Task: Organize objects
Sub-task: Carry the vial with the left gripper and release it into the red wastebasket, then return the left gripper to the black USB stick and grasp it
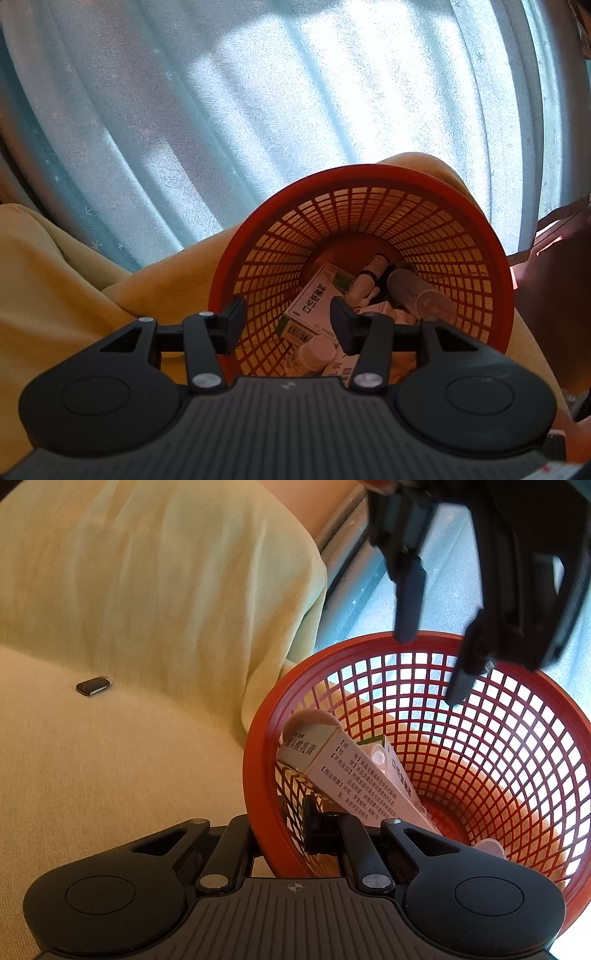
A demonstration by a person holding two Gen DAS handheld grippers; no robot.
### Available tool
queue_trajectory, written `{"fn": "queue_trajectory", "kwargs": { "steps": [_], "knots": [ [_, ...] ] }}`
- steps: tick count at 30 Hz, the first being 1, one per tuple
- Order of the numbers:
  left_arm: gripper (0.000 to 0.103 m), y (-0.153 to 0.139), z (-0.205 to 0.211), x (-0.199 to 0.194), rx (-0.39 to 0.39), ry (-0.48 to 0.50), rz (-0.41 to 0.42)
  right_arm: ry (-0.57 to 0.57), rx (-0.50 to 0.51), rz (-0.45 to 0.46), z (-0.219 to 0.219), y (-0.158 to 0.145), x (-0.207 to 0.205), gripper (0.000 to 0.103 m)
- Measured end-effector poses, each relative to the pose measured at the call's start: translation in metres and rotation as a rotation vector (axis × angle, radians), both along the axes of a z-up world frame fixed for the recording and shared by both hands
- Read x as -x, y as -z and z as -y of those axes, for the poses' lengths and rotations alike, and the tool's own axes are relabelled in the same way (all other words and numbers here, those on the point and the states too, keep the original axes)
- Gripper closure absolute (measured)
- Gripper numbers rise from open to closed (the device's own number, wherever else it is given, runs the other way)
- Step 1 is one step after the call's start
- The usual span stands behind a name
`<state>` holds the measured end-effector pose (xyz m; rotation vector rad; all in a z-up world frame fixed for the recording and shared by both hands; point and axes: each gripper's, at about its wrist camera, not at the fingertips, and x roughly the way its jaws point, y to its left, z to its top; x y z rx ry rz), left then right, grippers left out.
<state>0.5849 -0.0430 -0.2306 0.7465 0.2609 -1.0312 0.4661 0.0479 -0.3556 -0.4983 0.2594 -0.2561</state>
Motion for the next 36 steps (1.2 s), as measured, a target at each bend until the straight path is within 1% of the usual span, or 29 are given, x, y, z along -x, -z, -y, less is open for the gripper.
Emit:
{"fn": "queue_trajectory", "kwargs": {
  "steps": [8, 16, 20, 22, 24, 29, 34, 36],
  "knots": [
    [0.057, -0.015, -0.049, -0.016, 0.046, -0.111, -0.007, 0.000, 0.000, 0.000, 0.000, 0.000, 0.000, 0.100],
    [0.057, -0.023, -0.108, -0.051, 0.063, -0.276, -0.023, 0.000, 0.001, -0.001, -0.001, 0.001, -0.001, 0.100],
    [0.057, -0.020, -0.134, -0.068, 0.062, -0.359, -0.020, 0.000, 0.001, -0.001, 0.000, 0.001, 0.000, 0.100],
    [0.057, -0.013, -0.148, -0.079, 0.066, -0.402, -0.029, 0.000, 0.001, 0.000, 0.000, 0.001, 0.000, 0.100],
    [0.057, -0.003, -0.161, -0.088, 0.045, -0.442, -0.021, 0.000, 0.000, 0.000, 0.000, 0.001, 0.000, 0.100],
    [0.057, 0.024, -0.185, -0.113, 0.030, -0.531, -0.071, 0.002, -0.002, 0.003, 0.003, 0.000, 0.005, 0.100],
    [0.057, 0.047, -0.189, -0.129, 0.017, -0.574, -0.104, 0.002, -0.003, 0.004, 0.003, 0.000, 0.007, 0.100],
    [0.057, 0.058, -0.189, -0.136, 0.017, -0.590, -0.135, 0.002, -0.001, 0.003, 0.004, -0.001, 0.007, 0.100]
  ]
}}
